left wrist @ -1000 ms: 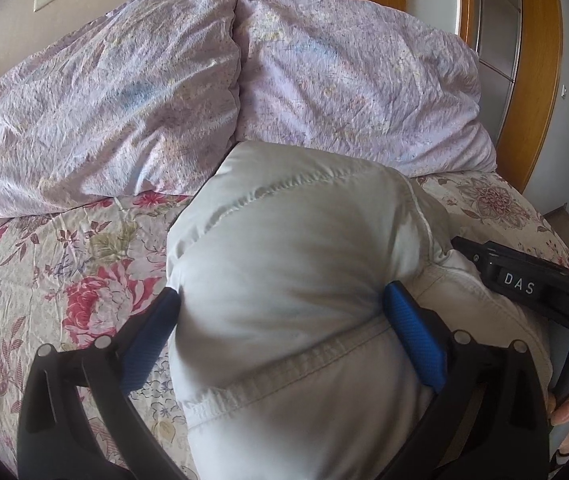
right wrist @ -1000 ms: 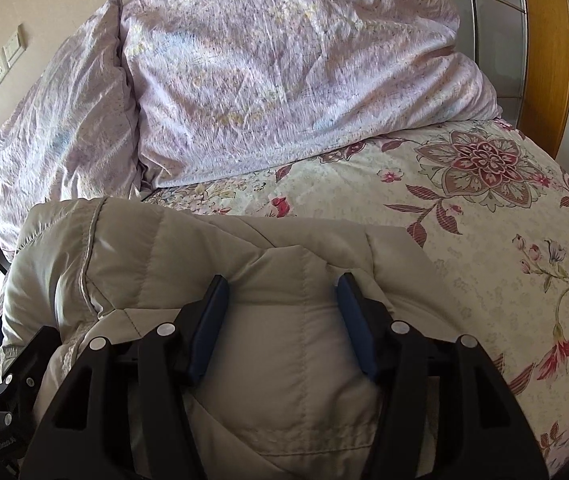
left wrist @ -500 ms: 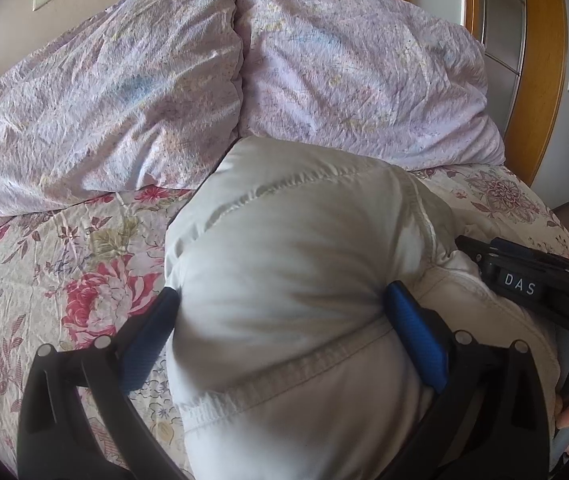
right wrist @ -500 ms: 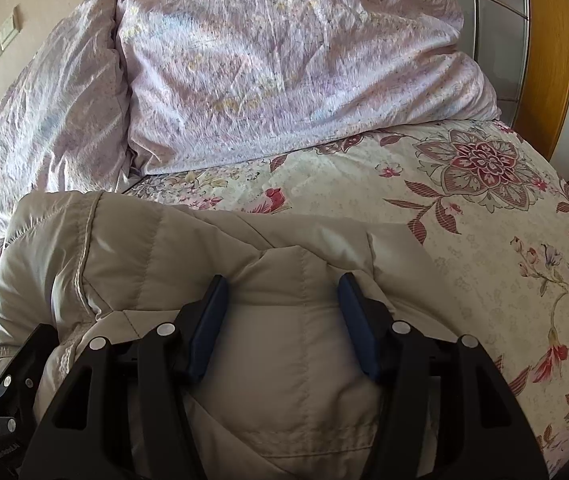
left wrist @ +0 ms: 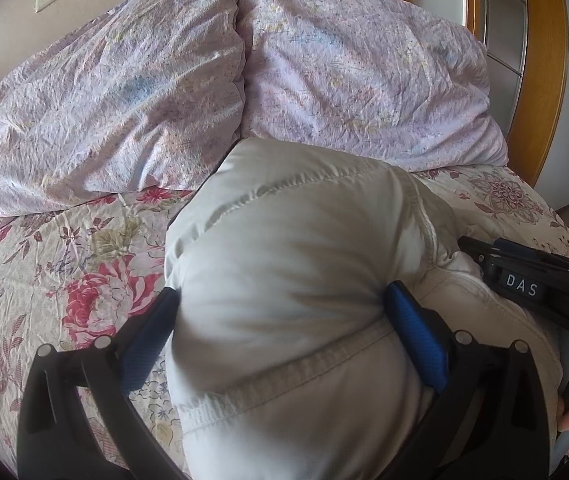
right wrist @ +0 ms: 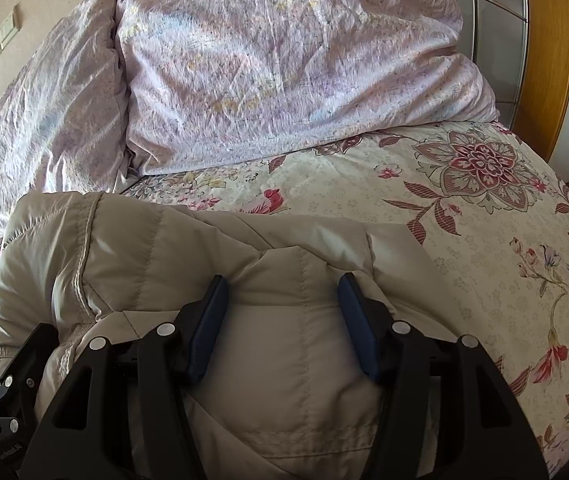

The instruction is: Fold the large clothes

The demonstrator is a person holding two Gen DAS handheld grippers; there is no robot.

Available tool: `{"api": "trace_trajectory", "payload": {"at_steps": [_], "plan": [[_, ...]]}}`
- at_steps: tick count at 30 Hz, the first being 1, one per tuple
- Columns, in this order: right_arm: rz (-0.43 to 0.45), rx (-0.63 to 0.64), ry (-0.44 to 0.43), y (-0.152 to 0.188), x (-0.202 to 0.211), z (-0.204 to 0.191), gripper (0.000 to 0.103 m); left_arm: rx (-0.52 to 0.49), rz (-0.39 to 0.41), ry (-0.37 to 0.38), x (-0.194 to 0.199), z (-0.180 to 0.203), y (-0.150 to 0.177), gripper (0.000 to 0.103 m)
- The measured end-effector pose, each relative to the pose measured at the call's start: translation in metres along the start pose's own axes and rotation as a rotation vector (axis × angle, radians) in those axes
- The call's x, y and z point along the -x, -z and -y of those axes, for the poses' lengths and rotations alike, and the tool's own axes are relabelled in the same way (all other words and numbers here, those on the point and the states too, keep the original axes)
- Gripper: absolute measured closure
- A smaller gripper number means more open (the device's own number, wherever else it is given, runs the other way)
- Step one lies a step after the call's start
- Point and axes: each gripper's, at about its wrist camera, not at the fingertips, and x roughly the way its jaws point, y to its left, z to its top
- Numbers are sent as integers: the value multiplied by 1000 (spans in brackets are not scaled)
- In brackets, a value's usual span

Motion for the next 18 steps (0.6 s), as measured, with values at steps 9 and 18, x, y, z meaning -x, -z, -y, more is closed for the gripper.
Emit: {"api": "trace_trajectory", "payload": {"at_steps": [9, 18], "plan": [[5, -2, 2, 0, -1, 0, 44, 0, 4, -4, 0, 0, 0, 2], [-2, 7, 14, -4, 4, -1, 43, 0, 3, -9, 5, -2, -2, 2]]}}
